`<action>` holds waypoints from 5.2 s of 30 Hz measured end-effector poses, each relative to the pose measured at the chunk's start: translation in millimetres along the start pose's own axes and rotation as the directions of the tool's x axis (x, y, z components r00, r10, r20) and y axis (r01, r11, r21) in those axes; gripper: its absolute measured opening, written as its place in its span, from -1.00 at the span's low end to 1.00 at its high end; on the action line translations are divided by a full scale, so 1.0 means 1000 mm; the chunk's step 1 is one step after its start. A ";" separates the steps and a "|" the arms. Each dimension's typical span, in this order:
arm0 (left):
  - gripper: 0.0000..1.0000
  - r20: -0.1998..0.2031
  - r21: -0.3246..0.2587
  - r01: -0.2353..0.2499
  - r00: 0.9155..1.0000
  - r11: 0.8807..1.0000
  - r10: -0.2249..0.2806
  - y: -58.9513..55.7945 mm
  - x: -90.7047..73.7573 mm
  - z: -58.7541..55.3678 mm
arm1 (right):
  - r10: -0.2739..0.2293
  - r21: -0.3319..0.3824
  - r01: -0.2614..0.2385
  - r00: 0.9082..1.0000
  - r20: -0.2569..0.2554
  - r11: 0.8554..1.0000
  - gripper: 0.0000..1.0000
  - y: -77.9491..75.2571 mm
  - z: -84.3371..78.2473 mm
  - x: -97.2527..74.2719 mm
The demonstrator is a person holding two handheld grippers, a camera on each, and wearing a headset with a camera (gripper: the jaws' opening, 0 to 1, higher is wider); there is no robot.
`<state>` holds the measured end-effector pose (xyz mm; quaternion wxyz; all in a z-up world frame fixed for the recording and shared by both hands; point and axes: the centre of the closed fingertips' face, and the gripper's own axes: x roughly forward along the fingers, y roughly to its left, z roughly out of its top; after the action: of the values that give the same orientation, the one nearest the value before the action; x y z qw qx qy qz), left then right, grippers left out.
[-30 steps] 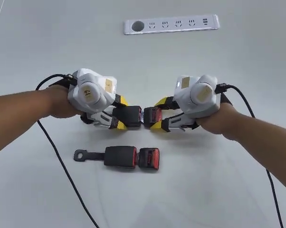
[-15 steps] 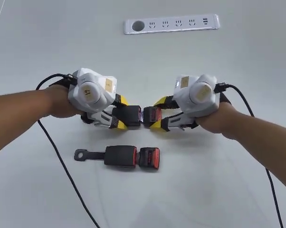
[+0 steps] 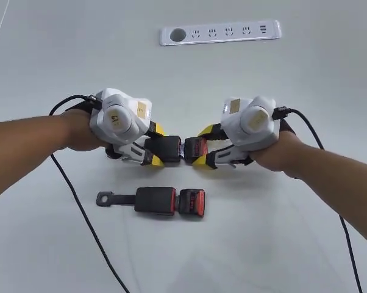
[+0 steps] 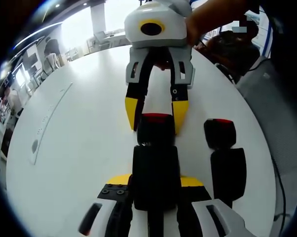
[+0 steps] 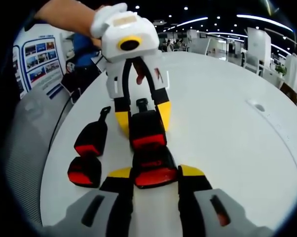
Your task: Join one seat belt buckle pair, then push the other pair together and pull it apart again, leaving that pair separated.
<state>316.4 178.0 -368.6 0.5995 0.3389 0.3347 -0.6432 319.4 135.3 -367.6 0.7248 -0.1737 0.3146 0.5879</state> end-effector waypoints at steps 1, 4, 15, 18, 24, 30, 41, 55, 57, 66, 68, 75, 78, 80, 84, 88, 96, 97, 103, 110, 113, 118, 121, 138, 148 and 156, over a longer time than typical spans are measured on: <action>-0.31 -0.001 0.000 0.000 1.000 1.000 0.000 0.000 0.000 0.000 | 0.000 0.000 0.000 1.000 -0.001 1.000 -0.32 0.000 0.000 0.000; -0.30 -0.003 0.001 0.000 1.000 1.000 0.000 0.000 0.000 0.000 | -0.002 -0.001 0.002 1.000 -0.005 1.000 -0.32 0.002 0.001 -0.001; -0.30 -0.009 0.002 -0.001 1.000 1.000 0.001 -0.001 -0.001 0.001 | -0.007 -0.007 0.007 1.000 -0.022 1.000 -0.32 0.005 0.000 -0.005; -0.30 -0.008 0.001 -0.001 1.000 1.000 0.001 -0.001 -0.001 0.001 | -0.007 -0.010 0.007 1.000 -0.026 1.000 -0.32 0.004 -0.003 -0.009; -0.30 -0.001 0.004 0.000 1.000 1.000 0.000 -0.001 -0.001 0.001 | -0.003 -0.018 0.002 0.999 -0.038 1.000 -0.31 0.002 -0.010 -0.016; -0.30 0.002 0.006 0.001 1.000 1.000 -0.001 -0.001 -0.001 0.001 | 0.002 -0.027 -0.003 0.999 -0.035 1.000 -0.31 0.002 -0.012 -0.018; -0.30 -0.005 0.006 0.001 1.000 1.000 -0.001 -0.001 -0.001 0.002 | 0.001 -0.016 -0.001 0.999 -0.045 1.000 -0.31 -0.003 -0.029 -0.038; -0.29 -0.002 -0.004 0.001 1.000 1.000 -0.001 0.001 -0.002 0.003 | -0.022 0.003 0.023 0.998 -0.051 1.000 -0.30 -0.010 -0.061 -0.074; -0.29 -0.004 -0.002 0.001 1.000 1.000 -0.001 0.001 -0.002 0.003 | -0.022 -0.003 0.022 0.999 -0.047 1.000 -0.30 -0.011 -0.064 -0.078; -0.29 -0.010 -0.005 0.003 1.000 1.000 -0.003 0.002 -0.002 0.003 | -0.034 0.006 0.035 0.998 -0.059 0.999 -0.30 -0.012 -0.078 -0.096; -0.29 -0.011 -0.006 0.003 1.000 1.000 -0.003 0.002 -0.002 0.003 | -0.038 -0.001 0.038 0.997 -0.061 0.999 -0.29 -0.011 -0.080 -0.098; -0.29 -0.026 -0.029 -0.003 1.000 1.000 0.003 0.002 -0.002 0.005 | -0.044 -0.026 0.042 0.996 -0.080 0.999 -0.24 -0.008 -0.080 -0.097; -0.26 -0.022 -0.088 -0.013 1.000 0.996 0.011 0.002 -0.001 0.008 | -0.063 0.010 0.064 0.996 -0.065 0.998 0.00 -0.007 -0.076 -0.098; -0.10 -0.001 -0.124 -0.024 1.000 0.992 0.024 0.004 -0.003 0.010 | -0.089 0.027 0.090 0.995 -0.046 0.996 0.11 -0.008 -0.071 -0.101; 0.15 0.035 -0.164 -0.059 0.997 0.985 0.066 0.007 -0.010 0.015 | -0.201 0.045 0.202 0.979 -0.020 0.978 0.21 -0.021 -0.066 -0.111; 0.36 0.075 -0.246 -0.124 0.986 0.961 0.146 0.011 -0.024 0.019 | -0.294 0.080 0.293 0.956 -0.008 0.953 0.32 -0.025 -0.060 -0.122; 0.71 0.102 -0.470 -0.262 0.932 0.843 0.347 0.001 -0.056 0.014 | -0.473 0.227 0.451 0.880 0.052 0.863 0.56 -0.024 -0.051 -0.146; 0.71 0.102 -0.479 -0.265 0.930 0.837 0.354 0.000 -0.057 0.014 | -0.488 0.237 0.464 0.871 0.054 0.854 0.56 -0.021 -0.050 -0.149; 0.90 0.122 -0.588 -0.301 0.885 0.751 0.450 -0.024 -0.077 0.007 | -0.545 0.299 0.508 0.837 0.047 0.807 0.63 -0.003 -0.051 -0.161; 1.00 0.152 -0.676 -0.316 0.824 0.666 0.545 -0.048 -0.103 0.001 | -0.597 0.338 0.550 0.801 0.045 0.764 0.69 0.017 -0.050 -0.174; 1.00 0.144 -0.692 -0.319 0.819 0.648 0.556 -0.062 -0.111 -0.004 | -0.611 0.353 0.558 0.790 0.052 0.751 0.68 0.027 -0.046 -0.178; 1.00 0.143 -0.739 -0.321 0.785 0.592 0.603 -0.086 -0.127 -0.012 | -0.621 0.374 0.559 0.782 0.059 0.740 0.68 0.045 -0.045 -0.180; 1.00 0.129 -0.755 -0.324 0.779 0.570 0.614 -0.098 -0.133 -0.020 | -0.622 0.372 0.561 0.781 0.056 0.739 0.69 0.056 -0.046 -0.180; 1.00 0.169 -0.792 -0.311 0.715 0.525 0.678 -0.151 -0.159 -0.033 | -0.659 0.408 0.592 0.752 0.032 0.695 0.82 0.108 -0.067 -0.194; 1.00 0.167 -0.795 -0.313 0.710 0.519 0.685 -0.154 -0.162 -0.032 | -0.663 0.418 0.599 0.748 0.013 0.683 0.82 0.119 -0.074 -0.198; 1.00 0.176 -0.788 -0.305 0.721 0.535 0.670 -0.156 -0.157 -0.025 | -0.669 0.430 0.600 0.743 0.015 0.675 0.82 0.122 -0.074 -0.198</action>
<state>169.3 293.3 -246.8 0.9015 -0.0006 0.2910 -0.3202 161.6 -28.0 -277.4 0.9273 -0.0699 0.2835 0.2341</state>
